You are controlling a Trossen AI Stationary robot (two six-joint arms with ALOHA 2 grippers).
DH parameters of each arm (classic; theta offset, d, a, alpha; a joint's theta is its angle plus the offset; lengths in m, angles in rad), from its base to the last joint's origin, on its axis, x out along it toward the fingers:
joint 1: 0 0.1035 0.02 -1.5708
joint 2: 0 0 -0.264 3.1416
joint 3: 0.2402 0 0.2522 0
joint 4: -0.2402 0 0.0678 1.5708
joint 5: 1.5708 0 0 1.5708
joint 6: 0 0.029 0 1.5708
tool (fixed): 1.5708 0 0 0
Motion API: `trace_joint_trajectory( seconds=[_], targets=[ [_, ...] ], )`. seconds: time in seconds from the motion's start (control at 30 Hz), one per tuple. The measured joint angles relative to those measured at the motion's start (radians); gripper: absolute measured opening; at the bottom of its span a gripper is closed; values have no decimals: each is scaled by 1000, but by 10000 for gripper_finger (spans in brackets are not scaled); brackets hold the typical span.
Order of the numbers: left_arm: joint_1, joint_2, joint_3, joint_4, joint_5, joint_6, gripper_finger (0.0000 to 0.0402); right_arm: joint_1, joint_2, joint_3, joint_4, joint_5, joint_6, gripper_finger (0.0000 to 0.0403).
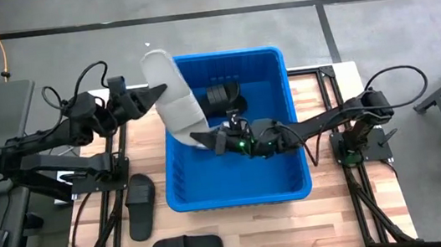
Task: Pick and place slides into bin
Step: Put the white slipper into the bin
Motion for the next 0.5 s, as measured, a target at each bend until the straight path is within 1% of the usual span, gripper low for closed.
trace_joint_trajectory(
  seconds=[0.13,0.2,0.33,0.4,0.43,0.5],
  targets=[
    [0,-41,0,-76,39,45,126,28,-26,0,-106,-31,50,5],
    [0,-65,0,-147,42,66,129,47,-45,0,-140,-33,70,5],
    [0,-117,0,-292,106,120,131,93,-123,-1,-249,-25,143,4],
    [-1,-141,0,-341,163,134,132,121,-173,0,-365,-14,187,2],
    [-2,-150,0,-357,193,143,132,136,-195,9,-451,-1,216,2],
    [-1,-174,-1,-380,222,145,132,158,-245,49,-659,8,294,2]
  ],
)
